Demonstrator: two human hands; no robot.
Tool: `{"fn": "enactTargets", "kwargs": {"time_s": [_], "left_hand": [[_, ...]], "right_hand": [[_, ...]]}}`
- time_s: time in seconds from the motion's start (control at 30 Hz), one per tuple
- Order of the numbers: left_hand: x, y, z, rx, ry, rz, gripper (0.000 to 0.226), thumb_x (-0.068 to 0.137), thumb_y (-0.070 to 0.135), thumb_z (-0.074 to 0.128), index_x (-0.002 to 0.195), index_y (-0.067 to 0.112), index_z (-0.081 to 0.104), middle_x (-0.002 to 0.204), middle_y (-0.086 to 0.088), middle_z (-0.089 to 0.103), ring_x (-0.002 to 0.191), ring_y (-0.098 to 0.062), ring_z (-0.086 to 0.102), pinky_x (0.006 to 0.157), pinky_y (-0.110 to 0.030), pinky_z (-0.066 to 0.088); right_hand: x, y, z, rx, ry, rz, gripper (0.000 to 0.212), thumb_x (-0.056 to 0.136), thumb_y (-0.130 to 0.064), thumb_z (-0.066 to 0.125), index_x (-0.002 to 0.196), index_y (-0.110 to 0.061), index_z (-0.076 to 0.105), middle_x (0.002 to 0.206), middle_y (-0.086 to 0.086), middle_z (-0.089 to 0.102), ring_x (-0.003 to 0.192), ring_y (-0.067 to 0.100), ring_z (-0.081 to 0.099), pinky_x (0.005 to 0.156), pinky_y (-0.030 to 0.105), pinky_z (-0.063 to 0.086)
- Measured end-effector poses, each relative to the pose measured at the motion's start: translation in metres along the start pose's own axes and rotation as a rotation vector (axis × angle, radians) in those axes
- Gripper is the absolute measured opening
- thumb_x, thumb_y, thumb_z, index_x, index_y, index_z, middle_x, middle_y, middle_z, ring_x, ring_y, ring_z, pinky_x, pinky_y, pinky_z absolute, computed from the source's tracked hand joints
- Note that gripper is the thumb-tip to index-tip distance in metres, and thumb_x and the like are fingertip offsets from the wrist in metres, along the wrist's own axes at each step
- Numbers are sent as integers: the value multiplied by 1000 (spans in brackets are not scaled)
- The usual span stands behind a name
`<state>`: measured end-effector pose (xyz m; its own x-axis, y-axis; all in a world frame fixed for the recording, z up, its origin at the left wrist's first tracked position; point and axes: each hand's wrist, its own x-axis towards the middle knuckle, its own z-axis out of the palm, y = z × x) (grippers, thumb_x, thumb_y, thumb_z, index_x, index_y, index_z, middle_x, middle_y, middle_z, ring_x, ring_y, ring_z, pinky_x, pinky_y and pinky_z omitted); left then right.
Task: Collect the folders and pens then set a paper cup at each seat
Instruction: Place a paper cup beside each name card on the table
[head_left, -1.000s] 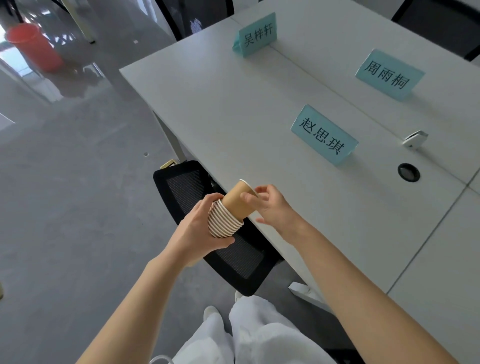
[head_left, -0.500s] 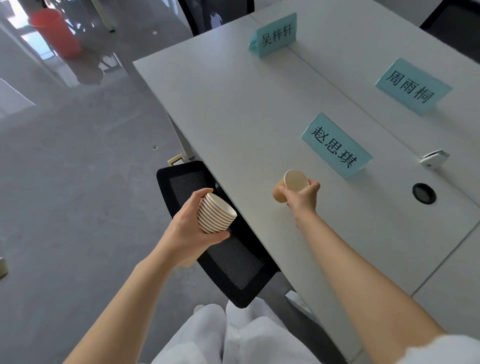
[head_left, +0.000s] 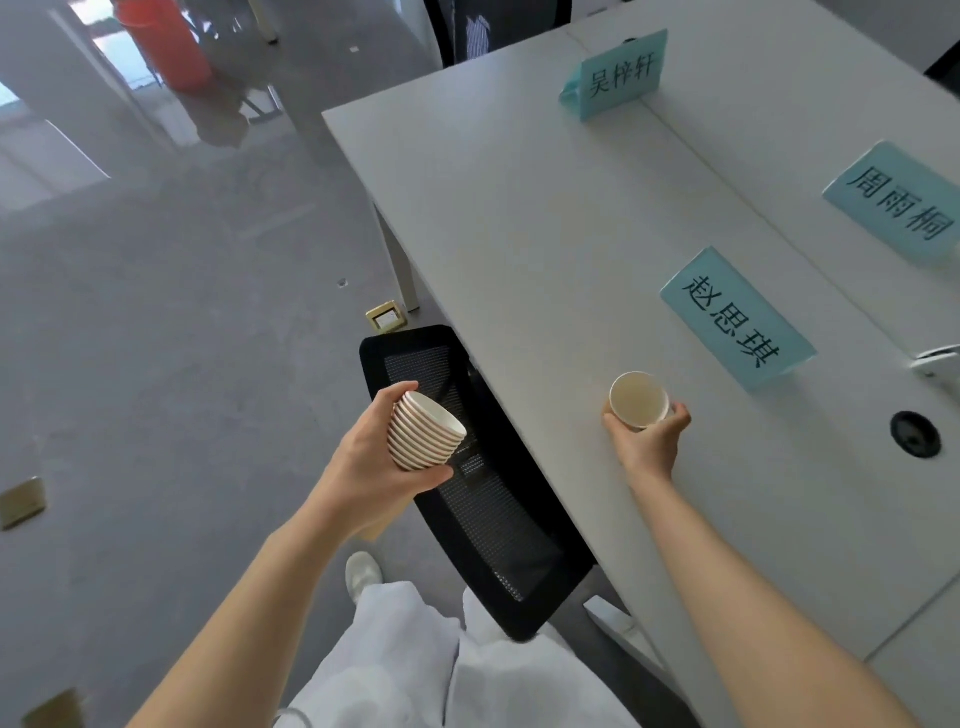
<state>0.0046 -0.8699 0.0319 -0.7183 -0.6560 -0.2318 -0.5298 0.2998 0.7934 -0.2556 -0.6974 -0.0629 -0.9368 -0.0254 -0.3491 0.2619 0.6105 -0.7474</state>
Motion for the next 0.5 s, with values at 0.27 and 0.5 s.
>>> {"fn": "enactTargets", "kwargs": {"time_s": [0.27,0.5], "left_hand": [[28,-34,-41,-31,-70,29,88,63,30,89,132,45,38,111,19,51,101,-5,55,86,-34,52],[61,-70,-115,-25,-135,60,85,65,30,87,133,44,37,109,21,50,99,-3,54,80,-26,48]], "right_hand": [[-8,-12,20,-53,97,139,80,73,-17,81,135,-1,32,134,20,51,119,35,54,96,37,43],[-79,-34,84,46,-51,497,92,78,-15,73,148,3,15,138,20,44,110,28,50,97,44,47]]}}
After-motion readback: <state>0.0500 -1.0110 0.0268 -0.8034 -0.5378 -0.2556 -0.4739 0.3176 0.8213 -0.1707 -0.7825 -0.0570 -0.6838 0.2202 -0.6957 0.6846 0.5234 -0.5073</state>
